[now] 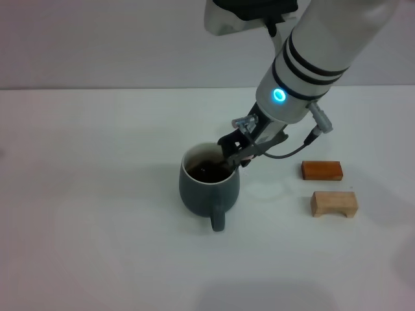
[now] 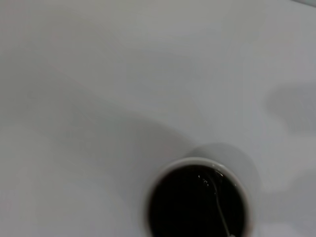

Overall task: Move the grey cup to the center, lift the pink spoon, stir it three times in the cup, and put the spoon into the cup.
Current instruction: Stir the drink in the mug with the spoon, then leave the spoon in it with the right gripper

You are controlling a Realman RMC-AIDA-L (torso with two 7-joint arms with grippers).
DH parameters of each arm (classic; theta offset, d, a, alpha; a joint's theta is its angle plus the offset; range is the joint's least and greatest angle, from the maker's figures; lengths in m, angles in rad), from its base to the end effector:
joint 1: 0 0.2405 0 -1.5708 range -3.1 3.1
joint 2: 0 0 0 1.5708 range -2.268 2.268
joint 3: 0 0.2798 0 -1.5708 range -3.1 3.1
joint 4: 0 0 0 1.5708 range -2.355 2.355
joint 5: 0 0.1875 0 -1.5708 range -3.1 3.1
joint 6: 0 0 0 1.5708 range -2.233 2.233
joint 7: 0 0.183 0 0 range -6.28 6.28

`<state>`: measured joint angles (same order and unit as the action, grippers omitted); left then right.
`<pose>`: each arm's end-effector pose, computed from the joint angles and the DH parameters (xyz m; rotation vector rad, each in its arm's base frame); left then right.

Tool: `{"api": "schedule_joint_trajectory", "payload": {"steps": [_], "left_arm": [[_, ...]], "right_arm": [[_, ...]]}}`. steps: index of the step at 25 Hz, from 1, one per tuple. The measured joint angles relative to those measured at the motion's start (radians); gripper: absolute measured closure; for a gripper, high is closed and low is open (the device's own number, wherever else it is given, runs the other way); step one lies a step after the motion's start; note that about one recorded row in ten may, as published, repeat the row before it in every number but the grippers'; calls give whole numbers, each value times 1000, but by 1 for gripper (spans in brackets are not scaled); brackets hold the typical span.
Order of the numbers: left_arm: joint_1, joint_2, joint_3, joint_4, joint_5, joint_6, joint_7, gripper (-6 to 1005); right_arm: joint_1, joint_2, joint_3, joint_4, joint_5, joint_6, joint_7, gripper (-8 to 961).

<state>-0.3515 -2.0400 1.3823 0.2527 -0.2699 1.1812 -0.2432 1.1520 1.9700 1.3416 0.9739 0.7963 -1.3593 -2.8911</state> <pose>-0.3728 0.3602 0.0966 -1.1737 -0.5379 -0.7550 0.0902 0.4102 -0.0970 -2.3385 1.2816 -0.4776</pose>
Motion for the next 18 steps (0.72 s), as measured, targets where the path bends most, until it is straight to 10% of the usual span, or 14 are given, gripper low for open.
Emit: {"api": "schedule_joint_trajectory", "payload": {"steps": [18], "left_arm": [[-4,-5,-2,0,0,4,6,952]], "right_arm": [[30,3,7,8,47,-30,0,833]]}}
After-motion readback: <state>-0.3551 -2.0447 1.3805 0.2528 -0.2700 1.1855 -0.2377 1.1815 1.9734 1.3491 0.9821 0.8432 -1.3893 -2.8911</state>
